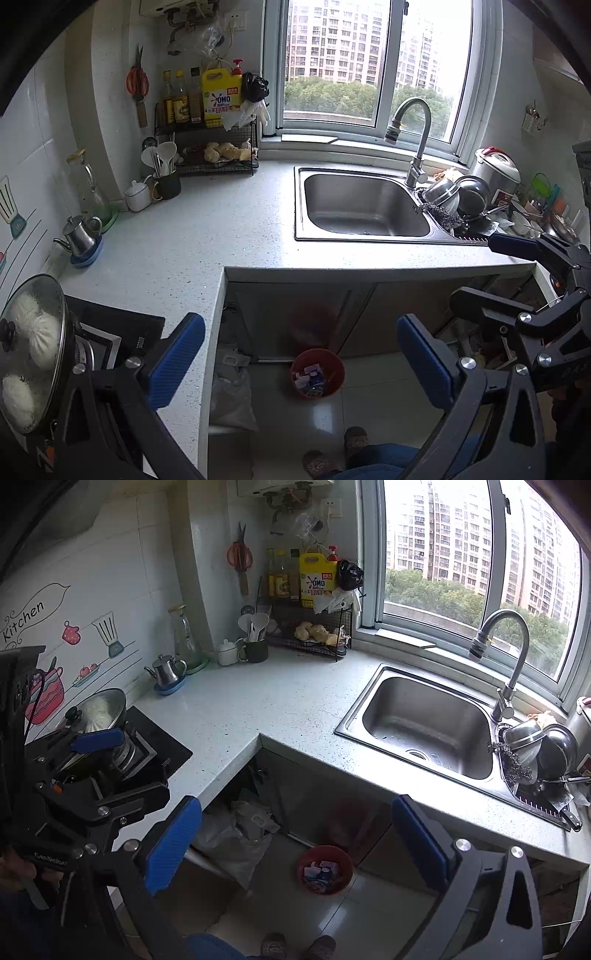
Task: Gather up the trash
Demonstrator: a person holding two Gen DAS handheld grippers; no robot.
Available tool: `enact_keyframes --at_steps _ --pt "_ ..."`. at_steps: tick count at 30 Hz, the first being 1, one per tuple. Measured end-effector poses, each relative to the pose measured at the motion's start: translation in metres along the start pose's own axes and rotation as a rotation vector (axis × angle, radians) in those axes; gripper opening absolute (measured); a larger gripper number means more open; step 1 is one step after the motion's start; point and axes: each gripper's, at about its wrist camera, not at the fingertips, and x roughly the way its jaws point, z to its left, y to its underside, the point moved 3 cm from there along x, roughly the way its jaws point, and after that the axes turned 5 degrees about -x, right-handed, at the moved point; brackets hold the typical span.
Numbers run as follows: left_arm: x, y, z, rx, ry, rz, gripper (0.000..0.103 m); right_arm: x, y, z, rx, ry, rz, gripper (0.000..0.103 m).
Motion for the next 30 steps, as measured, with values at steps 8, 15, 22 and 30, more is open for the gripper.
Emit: enact_keyframes --at_steps 8,15,22,30 --pt "-0.0015 -0.0001 -0.0052 0.022 -0.007 -0.004 0.103 -0.0031 0.0028 -0.004 0.013 -0.008 -0.009 0.103" --pt "-0.0016 0.0027 -0.0058 0.023 0.0 0.005 0.103 -0.0054 0.0038 -0.0036 0.019 -0.009 -0.011 0.103" --pt "-0.0011 0.0024 -0.0065 0.033 0.003 0.006 0.103 -0.0048 0.0072 -0.0053 0.03 0.001 -0.001 0.103" --pt "-0.0012 0.0006 -0.0056 0.032 0.011 0.009 0.103 -0.0056 0.007 -0.0059 0.033 0.008 0.002 0.103"
